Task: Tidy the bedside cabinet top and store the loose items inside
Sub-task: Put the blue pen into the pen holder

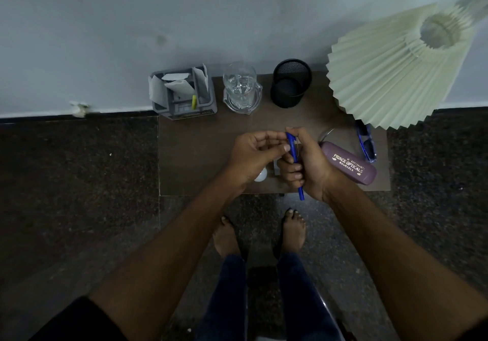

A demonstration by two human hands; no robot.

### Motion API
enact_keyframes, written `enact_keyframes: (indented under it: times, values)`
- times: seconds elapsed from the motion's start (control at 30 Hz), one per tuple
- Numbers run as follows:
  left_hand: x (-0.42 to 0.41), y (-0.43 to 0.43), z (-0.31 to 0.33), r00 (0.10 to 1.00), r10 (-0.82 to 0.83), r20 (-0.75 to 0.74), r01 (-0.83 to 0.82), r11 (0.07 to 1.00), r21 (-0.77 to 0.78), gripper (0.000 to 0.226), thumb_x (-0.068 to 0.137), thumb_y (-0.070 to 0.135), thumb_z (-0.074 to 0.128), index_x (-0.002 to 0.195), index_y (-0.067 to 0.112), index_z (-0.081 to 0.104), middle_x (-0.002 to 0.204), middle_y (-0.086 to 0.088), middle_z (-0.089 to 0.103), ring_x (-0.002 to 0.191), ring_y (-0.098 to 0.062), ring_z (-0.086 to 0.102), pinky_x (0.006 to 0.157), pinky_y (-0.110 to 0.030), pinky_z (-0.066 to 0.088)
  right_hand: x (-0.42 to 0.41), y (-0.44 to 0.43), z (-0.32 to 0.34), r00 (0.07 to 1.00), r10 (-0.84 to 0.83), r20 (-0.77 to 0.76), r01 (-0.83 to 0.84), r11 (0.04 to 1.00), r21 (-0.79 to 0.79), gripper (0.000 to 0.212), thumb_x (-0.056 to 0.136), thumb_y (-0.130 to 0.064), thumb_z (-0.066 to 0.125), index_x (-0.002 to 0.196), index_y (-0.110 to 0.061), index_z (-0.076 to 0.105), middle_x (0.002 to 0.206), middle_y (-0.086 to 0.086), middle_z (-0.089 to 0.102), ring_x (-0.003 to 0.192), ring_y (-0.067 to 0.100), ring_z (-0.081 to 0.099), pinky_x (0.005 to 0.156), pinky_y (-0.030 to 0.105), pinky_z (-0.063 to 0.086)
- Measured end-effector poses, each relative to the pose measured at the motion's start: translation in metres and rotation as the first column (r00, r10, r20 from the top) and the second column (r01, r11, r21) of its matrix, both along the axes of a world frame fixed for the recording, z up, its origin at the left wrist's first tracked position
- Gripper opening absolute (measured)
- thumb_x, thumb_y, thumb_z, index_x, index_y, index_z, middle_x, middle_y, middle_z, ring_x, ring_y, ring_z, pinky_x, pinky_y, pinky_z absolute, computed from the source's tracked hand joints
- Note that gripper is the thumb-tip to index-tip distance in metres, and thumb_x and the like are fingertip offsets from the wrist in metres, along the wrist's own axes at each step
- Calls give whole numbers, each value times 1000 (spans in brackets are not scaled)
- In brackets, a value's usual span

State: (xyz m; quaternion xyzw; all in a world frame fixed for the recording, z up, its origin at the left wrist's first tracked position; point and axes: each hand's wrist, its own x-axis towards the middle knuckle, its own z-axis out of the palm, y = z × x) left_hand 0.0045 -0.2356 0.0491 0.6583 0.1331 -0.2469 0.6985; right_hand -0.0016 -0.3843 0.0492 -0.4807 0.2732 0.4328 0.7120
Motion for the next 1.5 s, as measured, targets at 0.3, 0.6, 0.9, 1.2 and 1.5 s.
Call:
enact_keyframes:
  times: [0.3,0.6,0.9,1.2,1.5]
  values:
    - [-1,0,0,999,45,-25,-45,999,11,23,85,-4,73,108,-1,72,84,-4,77,70,-7,71,70,-19,57,3,6,2,999,-32,20,34,991,-132,56,86,-73,46,57,-24,44,55,-5,24,48,11,16,50,29,7]
    - [11,-2,2,994,102,-48,-100,994,55,19,93,9,66,108,15,76,97,-4,80,87,-16,77,76,-28,60,10,9,13,934,-71,350,179,941,-287,54,102,-50,48,100,1,65,73,12,52,48,12,43,42,22,30]
    - [48,-15,32,994,109,28,-107,993,-55,26,95,3,61,116,15,72,111,-8,76,96,-23,74,86,-43,61,43,-6,28,797,-53,602,252,934,-252,20,104,-21,55,111,-12,71,94,6,77,82,20,75,73,34,63]
    - [109,-26,58,971,103,214,-122,990,77,13,94,6,66,106,8,70,108,-20,73,103,-32,72,91,-52,59,97,-17,49,601,45,798,421,831,-364,15,91,-10,73,105,-12,75,85,1,78,79,16,77,74,31,63]
    - [141,-36,49,936,75,344,-149,970,194,21,92,6,66,109,12,76,101,1,76,88,-5,74,80,-25,62,129,-14,44,515,273,813,552,619,-558,18,92,-16,71,108,-12,77,95,-4,75,80,2,70,71,8,52]
